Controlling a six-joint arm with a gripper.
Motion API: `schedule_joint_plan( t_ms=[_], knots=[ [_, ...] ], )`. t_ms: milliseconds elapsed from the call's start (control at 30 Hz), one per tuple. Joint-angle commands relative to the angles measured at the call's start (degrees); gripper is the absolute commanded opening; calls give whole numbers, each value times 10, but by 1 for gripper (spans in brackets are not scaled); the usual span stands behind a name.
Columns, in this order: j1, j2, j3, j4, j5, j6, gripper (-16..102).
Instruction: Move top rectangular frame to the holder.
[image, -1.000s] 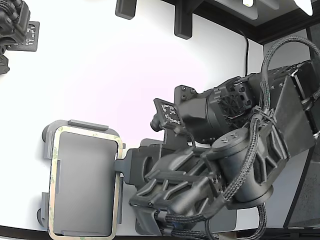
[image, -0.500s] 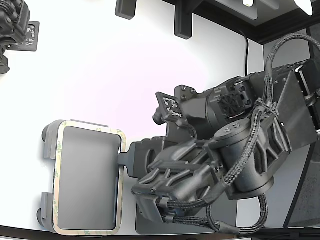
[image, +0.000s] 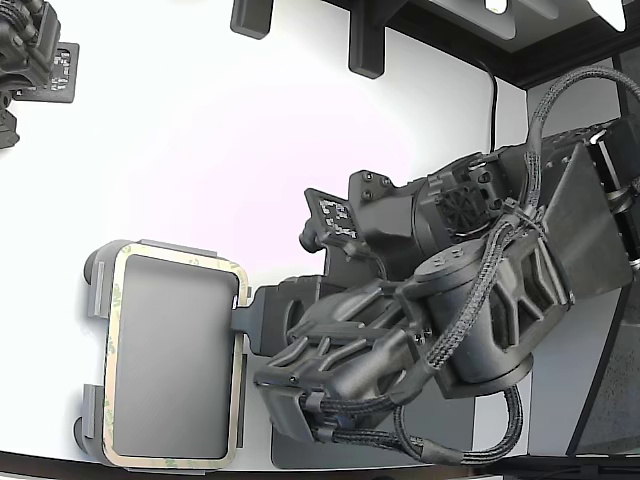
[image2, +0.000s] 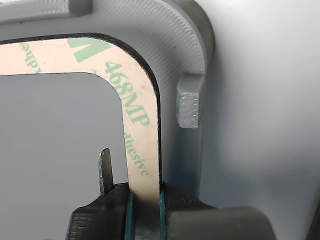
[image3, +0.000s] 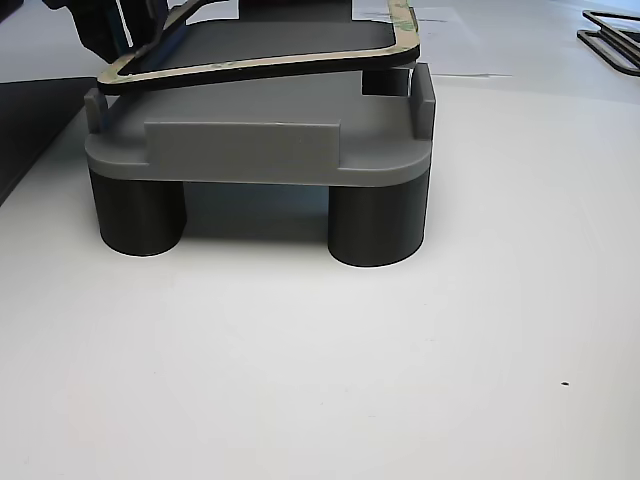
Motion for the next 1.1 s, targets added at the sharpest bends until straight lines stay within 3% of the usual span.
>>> schedule_joint_plan(
  t_ms=[0, 1067],
  knots=[
    [-11, 18, -7, -3, -2, 3, -13],
    [-19, 18, 9, -21, -19, -3, -12]
  ],
)
